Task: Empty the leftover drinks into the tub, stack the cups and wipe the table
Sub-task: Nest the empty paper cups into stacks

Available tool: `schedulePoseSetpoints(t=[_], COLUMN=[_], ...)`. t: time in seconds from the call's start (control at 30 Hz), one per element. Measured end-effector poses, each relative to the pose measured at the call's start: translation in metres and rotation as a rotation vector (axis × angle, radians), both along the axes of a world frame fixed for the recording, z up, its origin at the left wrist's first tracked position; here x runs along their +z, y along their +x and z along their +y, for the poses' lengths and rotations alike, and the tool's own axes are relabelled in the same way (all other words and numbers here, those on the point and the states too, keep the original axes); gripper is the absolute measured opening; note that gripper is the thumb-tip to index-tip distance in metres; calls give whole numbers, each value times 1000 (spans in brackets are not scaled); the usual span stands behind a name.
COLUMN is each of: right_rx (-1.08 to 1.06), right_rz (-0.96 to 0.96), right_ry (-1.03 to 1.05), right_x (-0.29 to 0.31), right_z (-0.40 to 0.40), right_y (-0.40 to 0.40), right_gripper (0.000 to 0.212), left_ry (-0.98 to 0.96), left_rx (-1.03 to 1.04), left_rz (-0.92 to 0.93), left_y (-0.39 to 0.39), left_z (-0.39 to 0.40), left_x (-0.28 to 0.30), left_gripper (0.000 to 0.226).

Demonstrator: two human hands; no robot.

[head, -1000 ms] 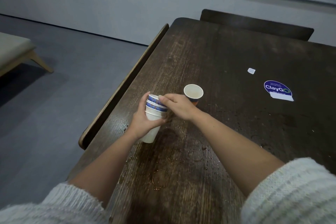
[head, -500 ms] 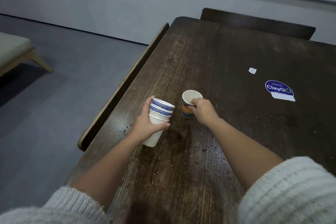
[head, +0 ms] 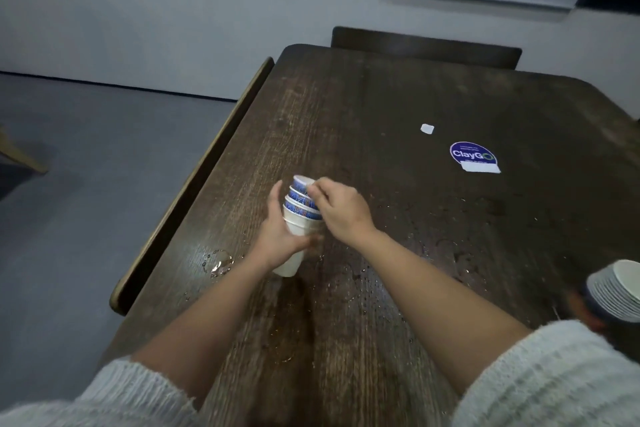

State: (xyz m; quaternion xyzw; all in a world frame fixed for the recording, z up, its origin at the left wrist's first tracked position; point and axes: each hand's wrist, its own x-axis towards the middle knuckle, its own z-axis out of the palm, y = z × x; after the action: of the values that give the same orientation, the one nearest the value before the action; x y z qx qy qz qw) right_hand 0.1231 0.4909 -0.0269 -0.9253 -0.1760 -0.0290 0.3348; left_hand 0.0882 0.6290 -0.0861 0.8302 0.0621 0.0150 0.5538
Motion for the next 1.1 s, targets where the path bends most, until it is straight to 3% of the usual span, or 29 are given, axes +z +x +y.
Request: schedulePoseSetpoints(t=[0.2,0.37,0.57,0.8,0.93,1.1], right_rx=[-44,-117,-427,-852,-996,-1022], right_rz=[21,42,-144,-355,-387,-304], right_ry=[-89,31,175,276,320,314], right_x=[1,1,9,19,17,-2], right_z=[-44,-101,-199,-318,-365,-423], right_y=[-18,-28,-43,-74,-90,-104], right_gripper=[39,35,33,25,34,21], left_ry=[7,-23,-102,-267,-335,-333], left_rx=[-54,-158,-263,-416,-521,-573], left_rz=[-55,-28,-29,-212,-281,-240], left_y=[4,13,22,24,22,12], left_z=[-40,-92,-174,-310,-376,-439], left_x=[17,19,36,87,107,100], left_gripper=[120,117,104,103,104,104])
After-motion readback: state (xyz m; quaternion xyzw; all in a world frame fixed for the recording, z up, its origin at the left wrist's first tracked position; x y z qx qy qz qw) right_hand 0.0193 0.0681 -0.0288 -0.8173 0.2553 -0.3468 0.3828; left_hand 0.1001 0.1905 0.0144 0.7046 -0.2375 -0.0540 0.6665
